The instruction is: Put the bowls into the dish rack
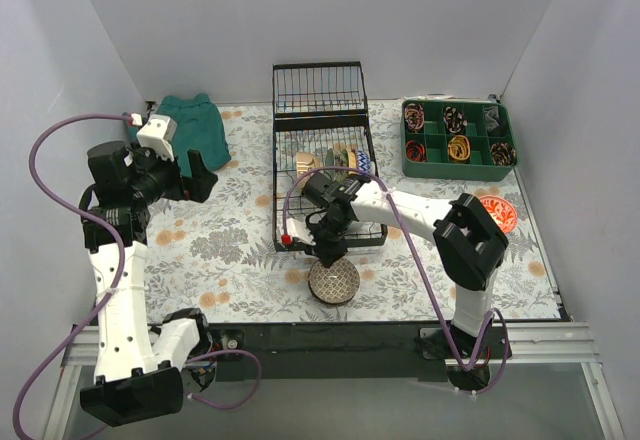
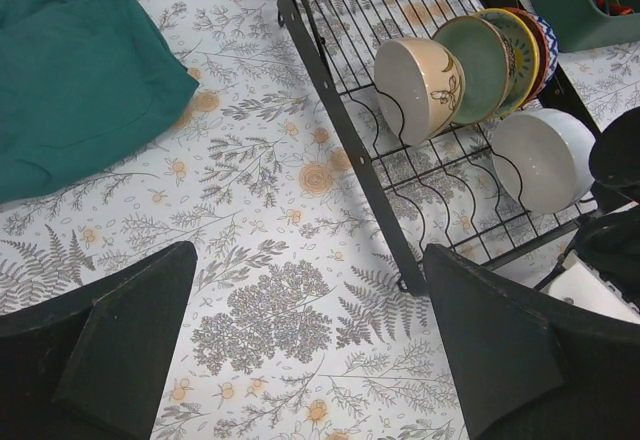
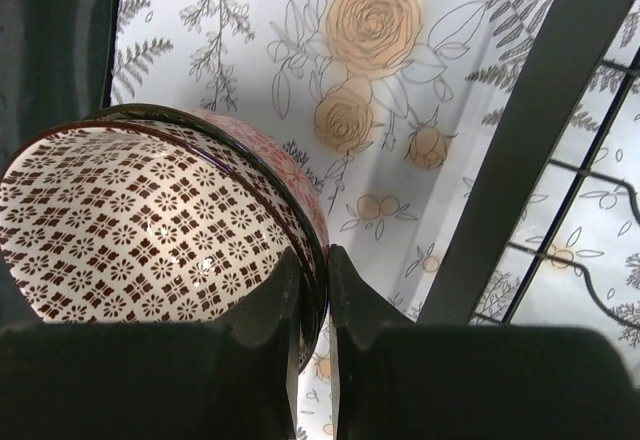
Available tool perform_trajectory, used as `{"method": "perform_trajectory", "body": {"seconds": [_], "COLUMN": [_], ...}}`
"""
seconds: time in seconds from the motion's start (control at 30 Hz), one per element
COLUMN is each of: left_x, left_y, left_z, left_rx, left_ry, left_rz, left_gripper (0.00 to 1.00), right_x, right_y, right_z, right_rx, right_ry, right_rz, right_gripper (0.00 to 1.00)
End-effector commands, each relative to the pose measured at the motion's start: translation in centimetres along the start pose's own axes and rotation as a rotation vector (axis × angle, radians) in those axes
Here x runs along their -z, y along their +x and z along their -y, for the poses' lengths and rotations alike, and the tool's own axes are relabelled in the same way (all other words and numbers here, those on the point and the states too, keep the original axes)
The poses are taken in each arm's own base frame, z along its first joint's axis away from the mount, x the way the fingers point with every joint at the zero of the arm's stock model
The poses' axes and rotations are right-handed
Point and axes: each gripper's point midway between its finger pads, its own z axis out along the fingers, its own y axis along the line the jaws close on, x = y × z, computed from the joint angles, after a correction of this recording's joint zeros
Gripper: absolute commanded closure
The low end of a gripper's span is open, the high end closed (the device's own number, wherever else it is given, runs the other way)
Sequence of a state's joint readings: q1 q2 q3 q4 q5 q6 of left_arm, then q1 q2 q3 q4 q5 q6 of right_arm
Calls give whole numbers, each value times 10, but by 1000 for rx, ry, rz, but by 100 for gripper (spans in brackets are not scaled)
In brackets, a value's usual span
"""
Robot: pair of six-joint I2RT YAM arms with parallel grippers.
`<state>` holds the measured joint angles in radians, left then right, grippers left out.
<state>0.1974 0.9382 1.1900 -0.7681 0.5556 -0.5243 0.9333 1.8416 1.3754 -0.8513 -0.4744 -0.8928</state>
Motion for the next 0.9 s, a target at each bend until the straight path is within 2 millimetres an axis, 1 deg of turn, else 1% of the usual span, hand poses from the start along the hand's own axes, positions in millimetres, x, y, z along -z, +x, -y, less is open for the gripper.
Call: {"method": "perform_trajectory", "body": {"seconds": [0.0,0.03,0.07,0.1,0.13,0.17,0.2,0.23,0.27,0.3,0.37,0.4,0.43,0.47,0.5,0.6,0.63,0.67,0.7,0.73,0.77,0.8,0.83,0.87], "left_x": [9,9,10,10,11,12,13,14,14,16,16,18,20,19,20,19,19,17,17,13,9,6,-1,-4], "left_y": [-2,-2,-4,-5,-6,-10,-13,-13,-14,-20,-19,-23,-17,-15,-14,6,17,25,30,36,44,48,51,60], "left_z": [3,5,6,7,9,13,16,19,21,22,26,28,32,33,35,43,46,57,64,66,94,105,110,142], "left_rx": [-15,-18,-31,-32,-37,-44,-60,-64,-69,-94,-96,-135,-134,-146,-153,-174,-194,-219,-248,-284,-348,-381,-423,-458], "left_ry": [-2,10,16,25,36,59,76,90,110,114,145,159,186,204,218,289,314,360,385,377,464,488,471,564], "left_rz": [9,7,11,11,14,21,23,15,12,21,3,5,-23,-38,-43,-116,-159,-187,-205,-239,-270,-287,-308,-350], "left_gripper": [2,2,2,2,2,2,2,2,2,2,2,2,2,2,2,5,7,9,9,9,10,9,10,11], "right_x": [0,0,-3,-3,-2,0,3,6,16,21,34,39,43,52,54,71,72,83,87,91,105,113,123,150], "right_y": [-30,-32,-32,-33,-34,-36,-37,-38,-44,-45,-50,-49,-49,-50,-48,-47,-42,-42,-39,-35,-33,-32,-29,-26], "right_z": [8,9,10,9,9,8,8,8,8,5,-1,-6,-8,-12,-16,-24,-28,-30,-32,-32,-29,-25,-18,3], "right_rx": [10,12,9,10,13,20,16,15,24,13,23,20,21,30,26,28,18,27,18,6,-24,-46,-89,-182], "right_ry": [3,5,5,6,9,19,27,35,58,59,76,70,74,90,91,136,141,182,198,216,273,312,368,499], "right_rz": [55,53,44,41,41,39,40,41,52,52,61,53,53,59,54,59,51,55,52,48,62,71,82,132], "right_gripper": [91,88,82,79,76,70,68,64,61,60,57,56,56,55,55,53,53,53,53,53,52,52,52,50]}}
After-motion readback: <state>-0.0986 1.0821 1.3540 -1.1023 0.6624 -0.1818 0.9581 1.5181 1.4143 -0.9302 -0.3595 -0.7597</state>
